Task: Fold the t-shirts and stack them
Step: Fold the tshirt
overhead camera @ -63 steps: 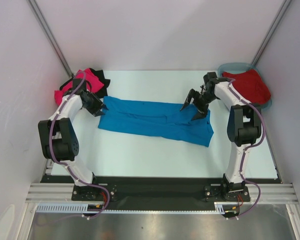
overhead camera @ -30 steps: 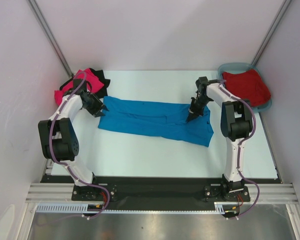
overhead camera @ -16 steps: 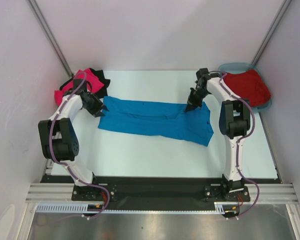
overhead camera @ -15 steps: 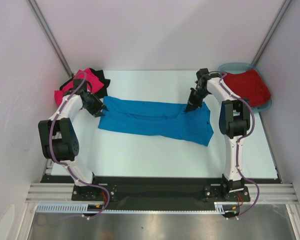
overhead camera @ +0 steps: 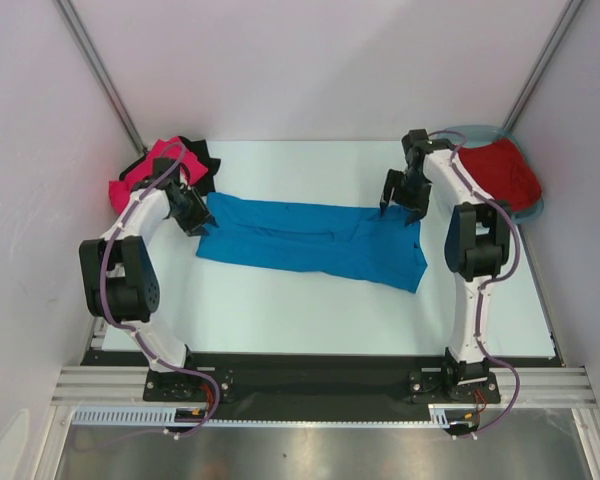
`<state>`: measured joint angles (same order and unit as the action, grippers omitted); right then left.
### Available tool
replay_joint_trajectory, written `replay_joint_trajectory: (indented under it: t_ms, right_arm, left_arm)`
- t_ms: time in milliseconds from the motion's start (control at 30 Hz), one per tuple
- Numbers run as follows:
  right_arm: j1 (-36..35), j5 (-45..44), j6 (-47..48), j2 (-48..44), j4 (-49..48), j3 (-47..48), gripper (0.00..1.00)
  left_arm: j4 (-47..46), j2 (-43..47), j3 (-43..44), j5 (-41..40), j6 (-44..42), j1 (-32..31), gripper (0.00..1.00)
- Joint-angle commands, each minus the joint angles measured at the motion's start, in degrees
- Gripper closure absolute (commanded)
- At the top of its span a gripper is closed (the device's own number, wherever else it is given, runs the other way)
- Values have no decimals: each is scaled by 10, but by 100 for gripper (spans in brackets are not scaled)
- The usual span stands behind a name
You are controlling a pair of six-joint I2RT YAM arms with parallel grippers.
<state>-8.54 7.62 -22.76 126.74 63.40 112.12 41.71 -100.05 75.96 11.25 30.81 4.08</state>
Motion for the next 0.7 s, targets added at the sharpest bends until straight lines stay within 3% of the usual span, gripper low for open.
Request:
replay_joint_trajectory:
  t_ms: [0,133,367,667]
  right_arm:
    - [3,-49,18,-88,25,-28,25]
    - [-16,-37,5,-129,0,-105,26]
    - [-57,-45,-24,-165,-36,-199,26]
    - [-66,-64,-35,-166,-103,-238,25]
  left_arm:
    - [-40,31,24,40,-52,-9,58]
    - [-79,-15,53,98,-51,-14,57]
    - [-165,-123,126,115,-29,-35,57]
    - [-198,-249,245,130,-44,-80,57]
